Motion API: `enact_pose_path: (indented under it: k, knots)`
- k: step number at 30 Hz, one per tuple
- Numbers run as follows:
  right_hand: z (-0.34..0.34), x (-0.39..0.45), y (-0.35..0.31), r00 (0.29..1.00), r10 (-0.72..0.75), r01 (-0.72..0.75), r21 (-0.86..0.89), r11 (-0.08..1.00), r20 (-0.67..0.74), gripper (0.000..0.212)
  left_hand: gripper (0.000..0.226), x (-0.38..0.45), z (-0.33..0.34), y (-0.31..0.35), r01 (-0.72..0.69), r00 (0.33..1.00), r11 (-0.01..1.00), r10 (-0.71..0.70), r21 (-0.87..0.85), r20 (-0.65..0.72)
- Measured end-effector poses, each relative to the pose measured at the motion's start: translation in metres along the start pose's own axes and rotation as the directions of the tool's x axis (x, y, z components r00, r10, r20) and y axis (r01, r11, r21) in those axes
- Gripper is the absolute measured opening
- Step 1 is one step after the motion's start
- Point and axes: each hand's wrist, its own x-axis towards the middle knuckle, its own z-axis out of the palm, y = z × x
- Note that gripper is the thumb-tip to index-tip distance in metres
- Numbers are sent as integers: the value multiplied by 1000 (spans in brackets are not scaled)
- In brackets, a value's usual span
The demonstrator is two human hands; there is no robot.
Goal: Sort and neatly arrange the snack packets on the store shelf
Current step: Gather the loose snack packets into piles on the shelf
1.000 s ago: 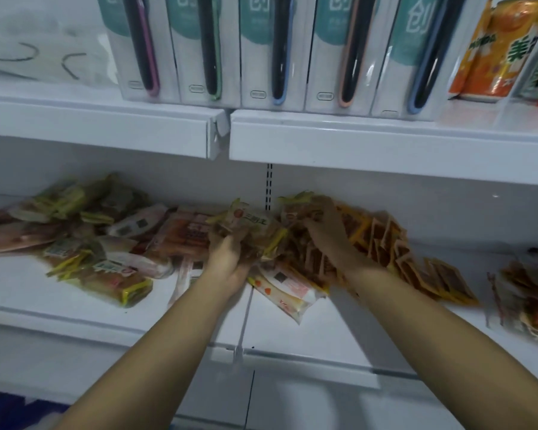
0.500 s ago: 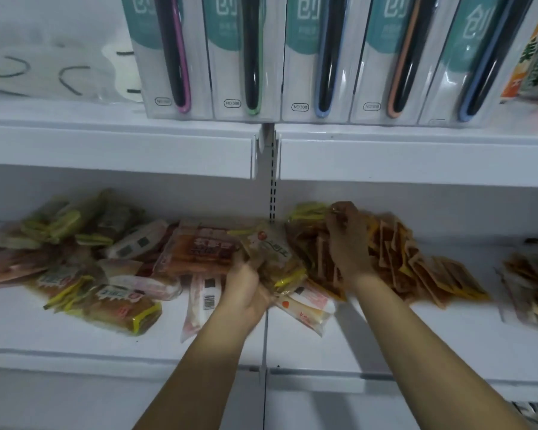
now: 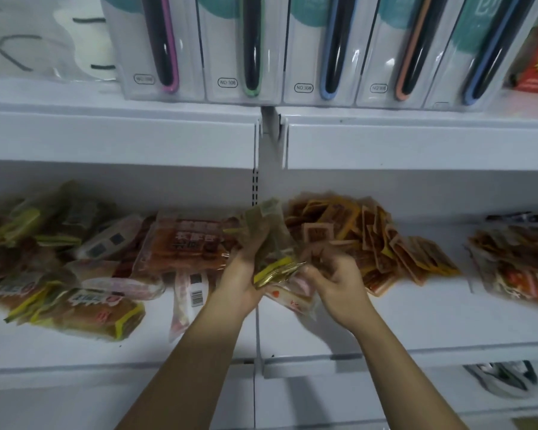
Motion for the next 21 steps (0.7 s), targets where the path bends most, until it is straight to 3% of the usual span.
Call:
enact_pose_path:
  k: [2, 4, 6, 8, 9, 12, 15, 18, 19, 21]
  knots:
    - [1, -1, 5, 998, 56, -55, 38, 998, -8, 27, 62, -2, 2, 8, -14, 999, 999, 15, 32, -34]
    - [0, 3, 16, 993, 116, -117, -38, 992, -14, 45, 72, -2, -3, 17, -17, 997, 993, 25, 119, -73]
    - [2, 7, 31, 978, 171, -132, -286, 949, 117, 62, 78, -4, -14, 23, -50, 991, 982, 71, 183, -110]
    - [9, 12, 43, 950, 219, -52, -577, 815, 224, 77, 77, -10, -27, 26, -84, 987, 975, 110, 205, -121]
    - [13, 14, 48, 947, 221, -21, -642, 767, 233, 77, 77, -15, -31, 26, -78, 985, 973, 108, 218, -131]
    - [16, 20, 52, 961, 210, -52, -632, 773, 178, 67, 72, -27, -41, 25, -89, 979, 955, 135, 283, -150]
    - [3, 22, 46, 961, 263, -179, -538, 824, 82, 47, 65, -37, -42, 25, -135, 966, 906, 211, 401, -153]
    - [-17, 25, 47, 952, 291, -304, -411, 860, -94, 31, 59, -43, -40, 22, -176, 957, 887, 256, 428, -137]
    - [-23, 25, 46, 955, 273, -297, -416, 860, -117, 28, 60, -44, -40, 20, -172, 958, 887, 253, 427, -138]
    - [-26, 20, 43, 977, 213, -197, -495, 847, -23, 25, 70, -44, -41, 15, -153, 958, 881, 244, 448, -153]
